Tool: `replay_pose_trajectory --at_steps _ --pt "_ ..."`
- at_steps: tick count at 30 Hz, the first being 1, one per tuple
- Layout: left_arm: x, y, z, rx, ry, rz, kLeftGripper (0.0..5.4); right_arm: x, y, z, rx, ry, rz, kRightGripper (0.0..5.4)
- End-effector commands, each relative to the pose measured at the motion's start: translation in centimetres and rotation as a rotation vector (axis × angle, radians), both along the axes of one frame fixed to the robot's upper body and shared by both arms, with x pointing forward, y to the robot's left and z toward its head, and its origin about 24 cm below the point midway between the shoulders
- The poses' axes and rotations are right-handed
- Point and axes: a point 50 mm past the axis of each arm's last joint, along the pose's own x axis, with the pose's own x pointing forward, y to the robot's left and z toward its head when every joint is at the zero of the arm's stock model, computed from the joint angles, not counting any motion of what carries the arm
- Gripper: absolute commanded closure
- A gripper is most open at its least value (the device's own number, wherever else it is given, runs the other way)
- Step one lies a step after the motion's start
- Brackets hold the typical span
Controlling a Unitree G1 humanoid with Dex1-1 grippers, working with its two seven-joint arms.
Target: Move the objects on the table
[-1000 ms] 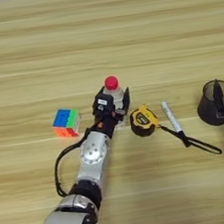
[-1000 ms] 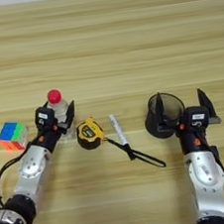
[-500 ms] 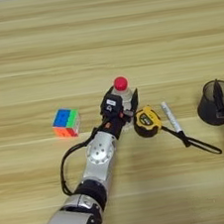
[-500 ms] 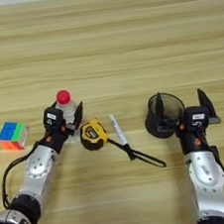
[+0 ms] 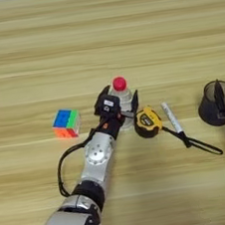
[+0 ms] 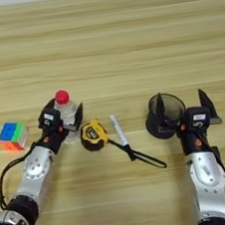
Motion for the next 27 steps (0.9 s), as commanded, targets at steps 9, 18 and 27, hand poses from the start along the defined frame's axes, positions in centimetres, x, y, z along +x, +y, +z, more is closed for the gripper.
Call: replay_pose_trajectory --at_steps 9,18,27 --pt "-0.9 -0.4 0.4 -0.041 -0.026 -0.070 0.03 -0.2 0.1 0.1 -0.005 -0.008 -0.003 0.00" --pt "-1.7 -0.2 0.6 -0.076 -0.034 -0.077 0.03 -0.2 0.1 0.2 -0.005 -0.009 -0.004 0.00" --pt "-2.4 0.2 0.6 -0.076 -0.040 -0.065 0.03 -0.2 0.1 0.2 -0.006 -0.009 -0.003 0.00"
